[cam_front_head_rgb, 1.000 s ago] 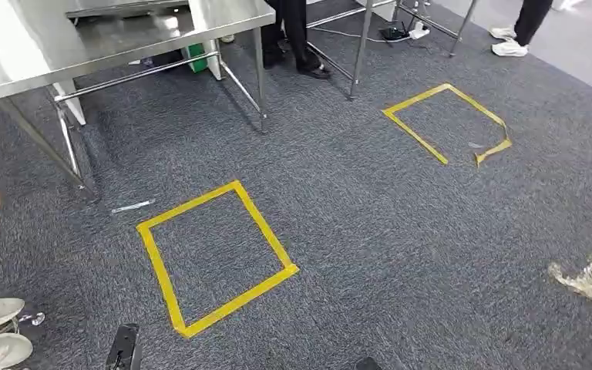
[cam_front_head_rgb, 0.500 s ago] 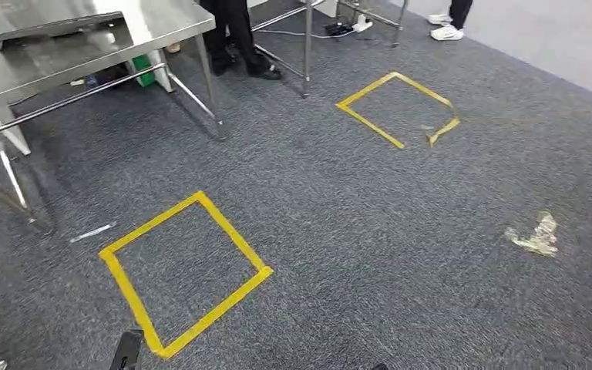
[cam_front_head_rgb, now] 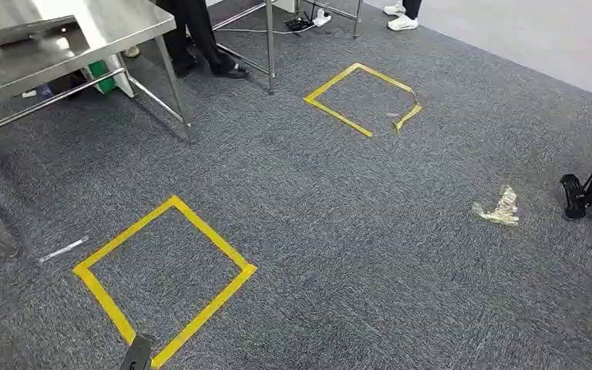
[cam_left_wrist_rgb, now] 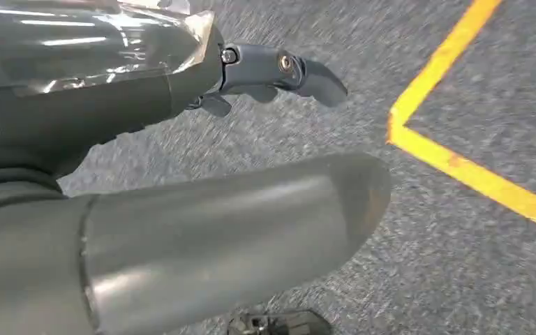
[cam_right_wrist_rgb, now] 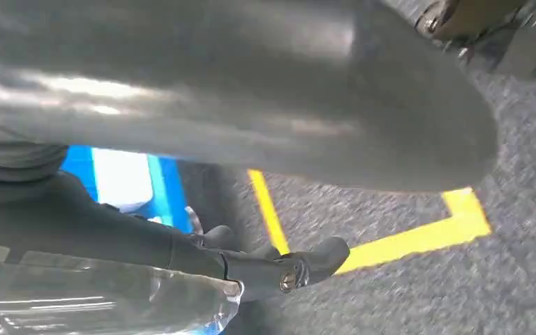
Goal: Take the parts from the cabinet and place them on the table.
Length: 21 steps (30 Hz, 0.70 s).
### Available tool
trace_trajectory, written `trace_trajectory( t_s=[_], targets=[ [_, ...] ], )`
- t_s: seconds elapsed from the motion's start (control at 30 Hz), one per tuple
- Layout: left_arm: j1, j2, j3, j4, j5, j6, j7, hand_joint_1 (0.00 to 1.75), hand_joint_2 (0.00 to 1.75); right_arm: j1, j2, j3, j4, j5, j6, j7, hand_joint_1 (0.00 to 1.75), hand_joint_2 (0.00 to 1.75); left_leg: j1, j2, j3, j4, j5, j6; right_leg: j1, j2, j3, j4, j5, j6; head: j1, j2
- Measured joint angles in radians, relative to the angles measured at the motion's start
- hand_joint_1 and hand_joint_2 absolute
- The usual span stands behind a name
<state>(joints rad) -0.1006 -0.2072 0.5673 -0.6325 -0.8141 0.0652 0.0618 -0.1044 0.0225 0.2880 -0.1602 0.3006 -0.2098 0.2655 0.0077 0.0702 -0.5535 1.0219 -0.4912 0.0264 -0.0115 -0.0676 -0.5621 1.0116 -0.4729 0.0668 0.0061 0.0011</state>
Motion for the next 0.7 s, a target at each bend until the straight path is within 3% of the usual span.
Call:
trace_trajectory(
  t_s=[0.1, 0.13, 0.17, 0.2, 0.27, 0.3, 0.33, 0.37, 0.4, 0.43, 0.47, 0.5, 0.53, 0.6, 0.63, 0.67, 0.7],
  targets=[
    [0.000, -0.005, 0.000, -0.011, -0.006, -0.006, -0.004, 0.00, 0.00, 0.008, -0.003, -0.004, 0.000, -0.005, 0.004, -0.012, 0.00, 0.00, 0.003, 0.023, 0.011, -0.009, 0.001, -0.017, 0.004, 0.033, -0.011, 0.002, 0.002, -0.021, -0.001, 0.000],
    [0.001, -0.008, 0.000, -0.015, -0.007, -0.007, -0.005, 0.00, 0.00, 0.009, -0.005, -0.005, 0.000, -0.004, 0.004, -0.014, 0.00, 0.00, 0.007, 0.019, 0.008, -0.003, -0.005, -0.026, -0.013, 0.043, 0.000, -0.006, 0.010, -0.033, -0.001, 0.000],
    [0.001, -0.008, 0.000, -0.017, -0.008, -0.008, -0.006, 0.00, 0.00, 0.012, -0.004, -0.006, 0.000, -0.004, 0.004, -0.015, 0.00, 0.00, 0.010, -0.018, 0.003, 0.020, -0.027, -0.029, -0.014, 0.052, 0.000, -0.007, 0.011, -0.037, -0.004, 0.000],
    [0.003, -0.008, 0.000, -0.017, -0.008, -0.008, -0.007, 0.00, 0.00, 0.013, -0.006, -0.007, 0.001, -0.004, 0.004, -0.016, 0.00, 0.00, 0.011, -0.044, -0.020, 0.073, -0.067, -0.028, -0.016, 0.058, -0.001, -0.006, 0.015, -0.047, -0.004, 0.000],
    [0.014, -0.008, 0.000, -0.017, -0.010, -0.009, -0.006, 0.00, 0.00, 0.013, -0.009, -0.008, 0.000, -0.005, 0.000, -0.016, 0.00, 0.00, 0.011, -0.067, -0.094, 0.236, -0.147, -0.030, -0.011, 0.082, -0.005, -0.006, 0.016, -0.052, -0.005, 0.000],
    [0.018, -0.008, 0.000, -0.017, -0.013, -0.010, -0.006, 0.00, 0.00, 0.015, -0.009, -0.008, 0.001, -0.005, -0.001, -0.016, 0.00, 0.00, 0.011, -0.070, -0.120, 0.288, -0.160, -0.031, -0.010, 0.094, -0.006, -0.005, 0.016, -0.052, -0.005, 0.000],
    [0.022, -0.008, 0.001, -0.017, -0.021, -0.011, -0.006, 0.00, 0.00, 0.019, -0.008, -0.008, 0.001, -0.007, -0.001, -0.016, 0.00, 0.00, 0.011, -0.071, -0.126, 0.295, -0.150, -0.031, -0.009, 0.106, -0.005, -0.004, 0.016, -0.052, -0.005, 0.000],
    [0.026, -0.008, 0.001, -0.019, -0.025, -0.013, -0.005, 0.00, 0.00, 0.021, -0.008, -0.009, 0.001, -0.010, 0.001, -0.019, 0.00, 0.00, 0.012, -0.072, -0.112, 0.259, -0.116, -0.030, -0.009, 0.118, -0.004, -0.003, 0.015, -0.052, -0.005, 0.000],
    [0.027, -0.009, 0.001, -0.023, -0.040, -0.022, 0.006, 0.00, 0.00, 0.012, 0.000, -0.010, 0.001, -0.018, 0.016, -0.022, 0.00, 0.00, 0.014, -0.076, -0.080, 0.187, -0.068, -0.029, -0.010, 0.130, -0.004, 0.000, 0.015, -0.051, -0.005, 0.000],
    [0.025, -0.009, -0.001, -0.021, -0.060, -0.023, 0.020, 0.00, 0.00, -0.016, 0.011, -0.013, 0.000, -0.025, 0.027, 0.017, 0.00, 0.00, 0.019, -0.085, -0.040, 0.099, -0.020, -0.029, -0.011, 0.146, -0.005, 0.004, 0.016, -0.050, -0.006, 0.000],
    [0.014, -0.009, -0.004, -0.006, -0.076, -0.006, 0.030, 0.00, 0.00, -0.056, 0.031, -0.015, -0.003, -0.024, 0.041, 0.085, 0.00, 0.00, 0.026, -0.124, -0.014, 0.037, 0.001, -0.028, -0.011, 0.163, -0.014, 0.009, 0.017, -0.048, -0.005, 0.000],
    [-0.007, -0.009, -0.008, 0.024, -0.080, 0.021, 0.031, 0.00, 0.00, -0.100, 0.049, -0.015, -0.009, -0.011, 0.056, 0.144, 0.00, 0.00, 0.026, -0.146, -0.009, 0.015, -0.011, -0.029, 0.001, 0.177, -0.027, 0.022, 0.017, -0.040, -0.005, 0.000],
    [-0.025, -0.011, -0.014, 0.051, -0.082, 0.047, 0.032, 0.00, 0.00, -0.139, 0.064, -0.015, -0.018, 0.004, 0.069, 0.187, 0.00, 0.00, 0.021, -0.135, -0.017, 0.023, -0.009, -0.025, -0.006, 0.186, -0.038, 0.019, 0.022, -0.032, -0.005, 0.000],
    [-0.047, -0.021, -0.022, 0.081, -0.082, 0.070, 0.028, 0.00, 0.00, -0.180, 0.087, -0.014, -0.027, 0.019, 0.075, 0.210, 0.00, 0.00, 0.010, -0.122, -0.020, 0.021, -0.003, -0.010, -0.013, 0.200, -0.049, 0.009, 0.033, -0.016, -0.006, 0.000],
    [-0.054, -0.029, -0.028, 0.092, -0.082, 0.071, 0.026, 0.00, 0.00, -0.194, 0.093, -0.014, -0.028, 0.023, 0.075, 0.209, 0.00, 0.00, 0.016, -0.109, -0.016, 0.010, 0.005, 0.001, -0.005, 0.205, -0.051, 0.009, 0.032, -0.009, -0.006, 0.000],
    [-0.057, -0.028, -0.032, 0.099, -0.081, 0.072, 0.025, 0.00, 0.00, -0.201, 0.098, -0.014, -0.029, 0.027, 0.075, 0.204, 0.00, 0.00, 0.017, -0.102, -0.013, 0.004, 0.010, 0.009, -0.009, 0.154, -0.057, 0.029, 0.023, -0.011, -0.005, 0.000],
    [-0.057, -0.027, -0.034, 0.105, -0.079, 0.072, 0.023, 0.00, 0.00, -0.207, 0.099, -0.014, -0.032, 0.029, 0.075, 0.198, 0.00, 0.00, 0.017, -0.094, -0.013, 0.003, 0.011, 0.015, -0.004, 0.114, -0.079, 0.074, -0.003, -0.014, 0.002, 0.000]
  ],
)
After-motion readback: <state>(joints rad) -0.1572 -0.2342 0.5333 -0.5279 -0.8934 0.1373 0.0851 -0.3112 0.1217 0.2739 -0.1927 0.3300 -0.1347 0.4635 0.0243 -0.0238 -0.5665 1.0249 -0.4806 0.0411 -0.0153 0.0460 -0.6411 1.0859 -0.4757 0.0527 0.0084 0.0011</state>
